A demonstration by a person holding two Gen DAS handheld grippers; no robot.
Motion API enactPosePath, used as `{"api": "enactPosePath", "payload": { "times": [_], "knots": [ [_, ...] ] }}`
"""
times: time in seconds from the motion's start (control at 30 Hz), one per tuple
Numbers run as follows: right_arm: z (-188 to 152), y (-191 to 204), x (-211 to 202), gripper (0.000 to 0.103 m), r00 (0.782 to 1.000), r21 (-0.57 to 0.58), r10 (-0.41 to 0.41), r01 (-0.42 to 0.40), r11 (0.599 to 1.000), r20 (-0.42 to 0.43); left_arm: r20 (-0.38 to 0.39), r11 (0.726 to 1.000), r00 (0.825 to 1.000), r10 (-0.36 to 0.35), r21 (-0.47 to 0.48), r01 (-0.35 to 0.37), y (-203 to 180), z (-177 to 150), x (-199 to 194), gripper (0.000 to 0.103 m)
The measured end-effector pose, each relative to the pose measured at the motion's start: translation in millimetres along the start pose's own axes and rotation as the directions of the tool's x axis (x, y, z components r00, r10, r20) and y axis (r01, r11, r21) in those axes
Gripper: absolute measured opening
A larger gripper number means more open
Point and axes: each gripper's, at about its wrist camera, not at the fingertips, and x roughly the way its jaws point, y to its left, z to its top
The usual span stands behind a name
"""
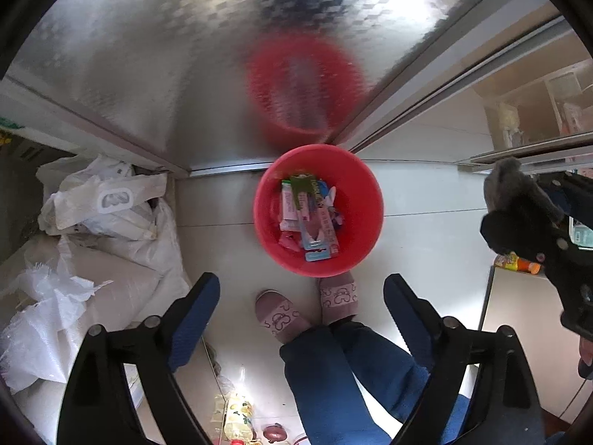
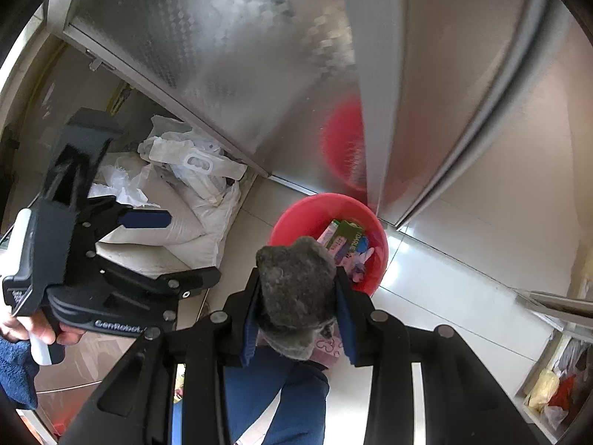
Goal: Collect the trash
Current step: 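Open the right tool over the red bucket to drop the grey sponge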
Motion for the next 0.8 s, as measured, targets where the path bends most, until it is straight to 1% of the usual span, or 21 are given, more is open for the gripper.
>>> {"api": "enactPosePath", "payload": {
  "times": [0.1, 0.2, 0.4, 0.57, 0.67, 0.73, 0.8],
  "knots": [
    [2, 0, 8, 0.034, 1.0, -0.008, -0.001, 0.001, 1.0, -0.013, 0.011, 1.0, 1.0, -0.011, -0.026, 0.011, 9, -3, -2, 0.091],
    [3, 1, 14, 0.034, 1.0, -0.021, -0.01, 0.009, 1.0, -0.029, 0.024, 0.999, 1.0, -0.015, -0.043, 0.016, 17, -7, -4, 0.103],
    [9, 8, 31, 0.035, 0.998, -0.051, -0.025, 0.021, 0.998, -0.064, 0.043, 0.996, 0.999, -0.018, -0.092, 0.022, 30, -13, -11, 0.103],
    [13, 14, 40, 0.036, 0.995, -0.08, -0.048, 0.041, 0.996, -0.085, 0.043, 0.995, 0.999, 0.008, -0.096, -0.004, 35, -16, -13, 0.103],
    [14, 17, 43, 0.04, 0.994, -0.095, -0.048, 0.039, 0.995, -0.096, 0.044, 0.996, 0.999, 0.016, -0.092, -0.012, 34, -17, -14, 0.103],
    [14, 17, 46, 0.045, 0.993, -0.099, -0.048, 0.037, 0.994, -0.107, 0.048, 0.995, 0.999, 0.016, -0.102, -0.011, 36, -18, -14, 0.103],
    [12, 16, 48, 0.056, 0.992, -0.097, -0.041, 0.029, 0.995, -0.122, 0.05, 0.993, 0.999, 0.018, -0.115, -0.012, 39, -19, -14, 0.103]
  ]
}}
